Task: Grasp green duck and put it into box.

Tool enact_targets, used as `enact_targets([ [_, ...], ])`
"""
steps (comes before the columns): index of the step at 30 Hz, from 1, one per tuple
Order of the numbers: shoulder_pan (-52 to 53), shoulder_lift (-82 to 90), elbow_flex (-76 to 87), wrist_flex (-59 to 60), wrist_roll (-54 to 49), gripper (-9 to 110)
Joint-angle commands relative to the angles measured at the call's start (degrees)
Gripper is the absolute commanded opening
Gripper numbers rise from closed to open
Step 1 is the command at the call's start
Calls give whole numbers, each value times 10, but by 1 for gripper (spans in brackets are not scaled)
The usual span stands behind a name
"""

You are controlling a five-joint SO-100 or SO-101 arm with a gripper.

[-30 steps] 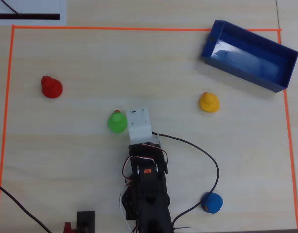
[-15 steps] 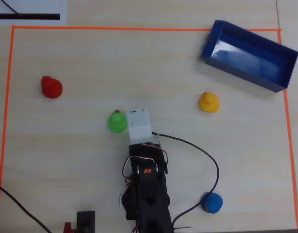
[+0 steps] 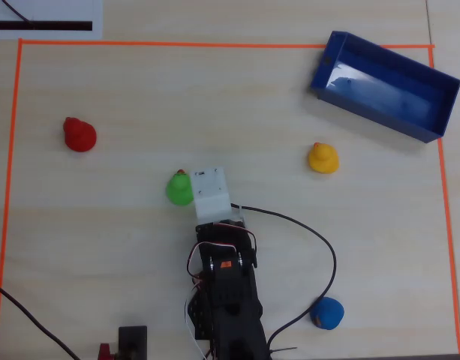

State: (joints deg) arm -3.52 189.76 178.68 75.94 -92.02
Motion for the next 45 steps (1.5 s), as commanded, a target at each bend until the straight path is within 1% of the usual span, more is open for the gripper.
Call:
enact_targets([
  [1,17,0,-4,12,4,1],
  [3,34,0,-4,12,4,0],
  [7,33,0,-9,1,-2,0],
  [11,10,-20,-72,-25,-2,2],
  [14,-3,-98,-148,-45,-2,7],
  [19,-30,-266,-286,-65,-2,18],
  [22,-43,-353,-337,-98,-5,25],
  [23,-47,-375,-347,-116,-15,26],
  [29,-66,-468,-352,-242,-40,30],
  [33,-77,-515,-347,-290,-40,31],
  [37,-75,-558,-346,-295,-40,33],
  [45,-81,-611,-362,-245,-29,37],
])
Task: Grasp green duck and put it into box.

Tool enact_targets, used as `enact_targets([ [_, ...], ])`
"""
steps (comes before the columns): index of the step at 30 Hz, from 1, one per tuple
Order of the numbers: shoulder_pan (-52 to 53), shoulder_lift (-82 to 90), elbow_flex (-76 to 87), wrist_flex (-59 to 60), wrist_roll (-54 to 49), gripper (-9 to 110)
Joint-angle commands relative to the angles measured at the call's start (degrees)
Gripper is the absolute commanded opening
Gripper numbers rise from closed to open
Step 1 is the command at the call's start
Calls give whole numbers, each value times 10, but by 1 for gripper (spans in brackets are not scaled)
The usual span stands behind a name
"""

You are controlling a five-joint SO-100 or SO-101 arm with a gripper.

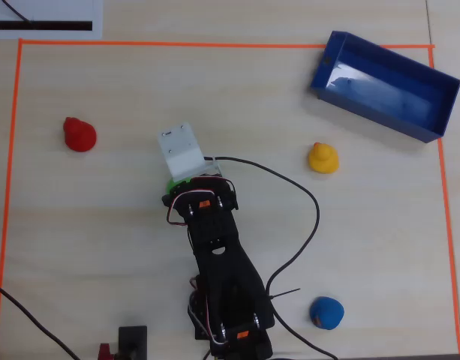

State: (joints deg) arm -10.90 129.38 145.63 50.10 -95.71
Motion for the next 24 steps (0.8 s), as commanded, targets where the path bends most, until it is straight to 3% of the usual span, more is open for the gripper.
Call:
enact_targets([
  [1,-7,-12,-34,13,8,37],
  [24,-15,-141,-69,-78,19,40],
])
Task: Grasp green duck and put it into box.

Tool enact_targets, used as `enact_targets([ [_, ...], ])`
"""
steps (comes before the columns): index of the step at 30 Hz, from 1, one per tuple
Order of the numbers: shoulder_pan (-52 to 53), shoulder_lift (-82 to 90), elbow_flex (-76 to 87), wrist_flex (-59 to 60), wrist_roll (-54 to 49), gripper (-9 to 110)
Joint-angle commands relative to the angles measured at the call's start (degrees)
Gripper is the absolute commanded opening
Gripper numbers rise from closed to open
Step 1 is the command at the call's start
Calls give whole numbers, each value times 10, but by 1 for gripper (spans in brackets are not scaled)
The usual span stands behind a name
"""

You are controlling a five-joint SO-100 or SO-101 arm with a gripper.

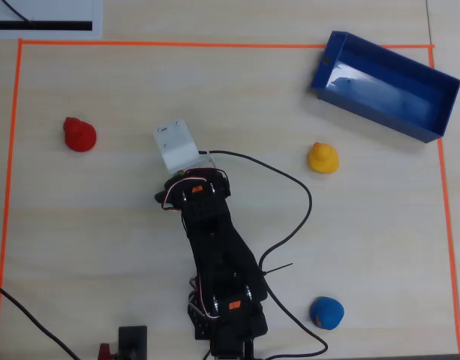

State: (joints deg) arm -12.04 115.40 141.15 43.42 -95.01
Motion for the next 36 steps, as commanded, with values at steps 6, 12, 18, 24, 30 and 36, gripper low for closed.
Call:
enact_targets([
  [6,0,-23,-40,-20,18,35],
  [12,16,-61,-98,-17,21,21],
  [18,46,-83,-150,-4,16,13],
  [24,55,-47,-140,13,10,15],
  [30,45,5,-111,60,11,18],
  [36,36,13,-93,62,13,21],
])
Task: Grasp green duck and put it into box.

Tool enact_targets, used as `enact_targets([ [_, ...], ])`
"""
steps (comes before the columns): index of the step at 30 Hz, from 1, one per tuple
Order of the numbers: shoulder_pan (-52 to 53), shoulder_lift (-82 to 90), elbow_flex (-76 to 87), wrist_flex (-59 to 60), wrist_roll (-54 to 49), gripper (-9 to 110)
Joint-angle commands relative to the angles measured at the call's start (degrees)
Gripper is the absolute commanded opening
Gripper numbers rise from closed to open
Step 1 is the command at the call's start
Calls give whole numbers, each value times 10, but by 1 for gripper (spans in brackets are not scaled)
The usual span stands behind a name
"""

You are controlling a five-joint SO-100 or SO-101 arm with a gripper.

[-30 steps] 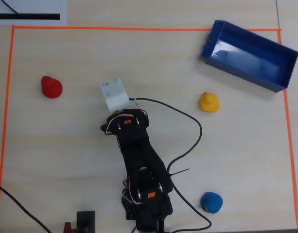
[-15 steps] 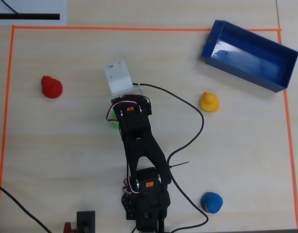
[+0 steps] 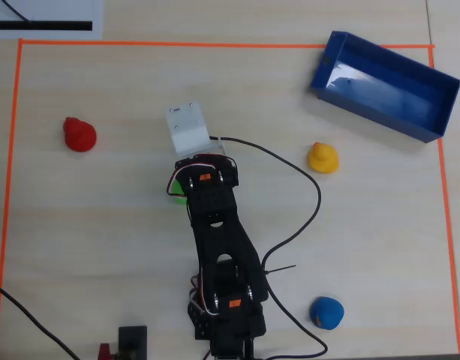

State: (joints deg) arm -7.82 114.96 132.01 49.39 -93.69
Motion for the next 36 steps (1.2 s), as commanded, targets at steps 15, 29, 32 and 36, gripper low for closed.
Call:
enact_targets([
  [15,4,-50,8,-18,1,22],
  [29,24,-62,7,24,-4,13],
  [32,22,-63,-5,44,2,7],
  [36,26,-69,-33,58,2,5],
])
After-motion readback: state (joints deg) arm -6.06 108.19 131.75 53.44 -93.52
